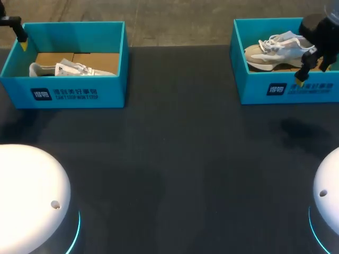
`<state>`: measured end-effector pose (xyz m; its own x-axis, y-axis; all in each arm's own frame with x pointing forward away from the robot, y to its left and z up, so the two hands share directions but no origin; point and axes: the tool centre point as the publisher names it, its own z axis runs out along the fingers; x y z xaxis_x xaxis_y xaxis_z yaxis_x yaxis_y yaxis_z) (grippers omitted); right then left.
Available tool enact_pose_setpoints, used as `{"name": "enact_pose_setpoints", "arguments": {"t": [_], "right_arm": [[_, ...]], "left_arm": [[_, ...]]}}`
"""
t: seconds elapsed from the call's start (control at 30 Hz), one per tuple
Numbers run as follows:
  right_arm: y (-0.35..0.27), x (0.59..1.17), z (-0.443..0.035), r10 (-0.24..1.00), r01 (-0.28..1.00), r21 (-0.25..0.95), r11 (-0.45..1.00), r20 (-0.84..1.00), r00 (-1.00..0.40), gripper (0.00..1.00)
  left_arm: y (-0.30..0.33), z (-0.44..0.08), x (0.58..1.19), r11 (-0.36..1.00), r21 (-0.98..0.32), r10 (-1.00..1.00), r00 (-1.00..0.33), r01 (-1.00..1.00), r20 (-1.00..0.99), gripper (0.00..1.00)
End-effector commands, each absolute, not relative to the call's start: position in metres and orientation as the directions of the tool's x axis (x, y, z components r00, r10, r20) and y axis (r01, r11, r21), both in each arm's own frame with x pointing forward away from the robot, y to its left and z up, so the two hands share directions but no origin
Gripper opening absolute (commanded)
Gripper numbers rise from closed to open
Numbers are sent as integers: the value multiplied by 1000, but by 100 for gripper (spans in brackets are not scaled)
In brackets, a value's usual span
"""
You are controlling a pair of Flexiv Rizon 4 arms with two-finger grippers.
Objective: Take the shoe out of the shoebox, open the shoe tongue, remove and reinsert the insole, then place the shoe into the shoebox
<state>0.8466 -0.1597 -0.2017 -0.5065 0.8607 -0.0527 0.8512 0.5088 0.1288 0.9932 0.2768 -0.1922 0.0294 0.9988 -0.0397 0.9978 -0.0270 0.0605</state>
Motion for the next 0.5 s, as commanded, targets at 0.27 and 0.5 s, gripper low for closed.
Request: {"name": "enact_pose_setpoints", "arguments": {"t": [0.27, 0.5], "right_arm": [[-201, 948, -184, 977, 994, -1, 109, -183, -107, 100], [-208, 967, -187, 981, 996, -52, 78, -175, -86, 100]], "left_arm": [[277, -192, 992, -27, 63, 999, 29, 998, -37, 100], [277, -192, 992, -27, 63, 999, 29, 998, -37, 100]]}}
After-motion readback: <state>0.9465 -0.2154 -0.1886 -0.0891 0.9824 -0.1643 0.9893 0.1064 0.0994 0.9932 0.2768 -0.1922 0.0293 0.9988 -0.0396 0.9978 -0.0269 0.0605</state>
